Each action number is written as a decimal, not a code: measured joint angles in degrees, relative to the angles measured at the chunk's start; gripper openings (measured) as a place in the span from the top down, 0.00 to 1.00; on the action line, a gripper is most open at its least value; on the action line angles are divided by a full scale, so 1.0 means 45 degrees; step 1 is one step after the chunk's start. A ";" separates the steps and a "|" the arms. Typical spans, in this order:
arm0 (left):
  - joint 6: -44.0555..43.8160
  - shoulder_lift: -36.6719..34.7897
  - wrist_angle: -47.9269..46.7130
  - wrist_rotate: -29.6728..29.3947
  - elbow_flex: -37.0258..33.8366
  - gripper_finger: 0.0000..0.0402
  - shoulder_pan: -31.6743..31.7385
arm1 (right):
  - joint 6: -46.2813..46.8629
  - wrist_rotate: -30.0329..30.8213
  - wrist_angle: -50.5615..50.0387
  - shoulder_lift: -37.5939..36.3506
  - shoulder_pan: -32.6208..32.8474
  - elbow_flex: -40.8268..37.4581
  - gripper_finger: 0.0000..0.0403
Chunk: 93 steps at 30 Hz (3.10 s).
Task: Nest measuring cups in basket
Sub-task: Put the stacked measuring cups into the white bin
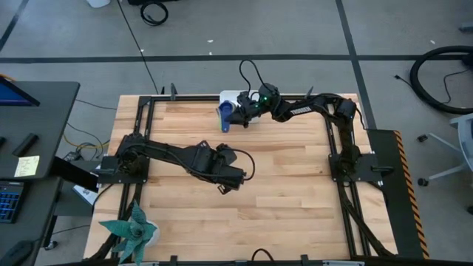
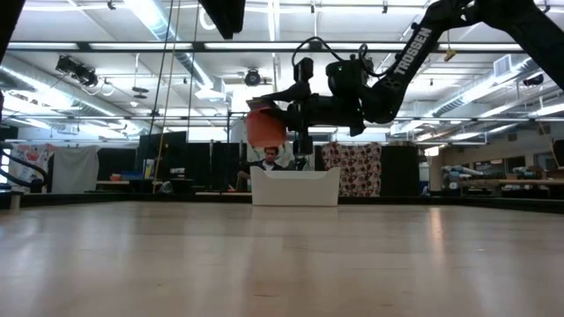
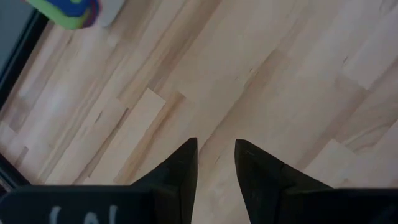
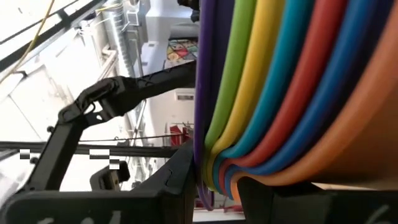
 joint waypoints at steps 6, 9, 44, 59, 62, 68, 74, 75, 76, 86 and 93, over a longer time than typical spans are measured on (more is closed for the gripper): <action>-0.1883 -0.0887 -0.0004 -0.1015 0.0000 0.72 -0.0015 | -0.0542 -0.0222 -0.0017 -0.0002 0.0013 0.0000 0.76; -0.3249 -0.1611 -0.0012 -0.1544 0.0003 0.72 0.0044 | -0.0711 -0.0449 -0.0011 0.0000 0.0028 0.0000 0.76; -0.1814 -1.0047 0.7111 -0.6218 -1.3801 0.91 0.0482 | 0.1840 0.0898 0.3439 -0.0019 0.0041 -0.0005 0.76; 0.0069 -1.2629 1.9854 0.0829 -1.8875 0.98 0.4370 | 0.1270 0.1618 0.3351 -0.0019 0.0380 -0.0005 0.76; -0.1145 -1.2592 2.0816 0.2109 -1.9012 0.98 0.5405 | 0.1197 0.1450 0.3351 -0.0015 0.0459 -0.0005 0.76; -0.3821 -1.2579 2.0740 0.3135 -1.9035 0.98 0.6980 | 0.0855 0.1249 0.3351 -0.0015 0.0645 -0.0005 0.76; -0.4548 -1.2579 2.1429 0.4787 -1.9030 0.98 0.7650 | 0.0824 0.1011 0.3351 -0.0015 0.0698 -0.0005 0.76; -0.4548 -1.2574 2.1646 0.4934 -1.9030 0.98 0.7696 | 0.0824 0.1002 0.3351 -0.0015 0.0698 -0.0005 0.76; -0.4538 -1.2574 2.1935 0.5039 -1.9030 0.98 0.7728 | 0.0824 0.0992 0.3351 -0.0015 0.0698 -0.0005 0.76; -0.3465 -1.2574 2.3100 0.5155 -1.9030 0.98 0.7820 | 0.0586 0.0871 0.3115 -0.0005 0.0446 -0.0005 0.76; -0.2122 -1.2574 2.3082 0.5098 -1.9030 0.98 0.7815 | 0.0513 0.0796 0.2800 0.0000 0.0257 -0.0005 0.76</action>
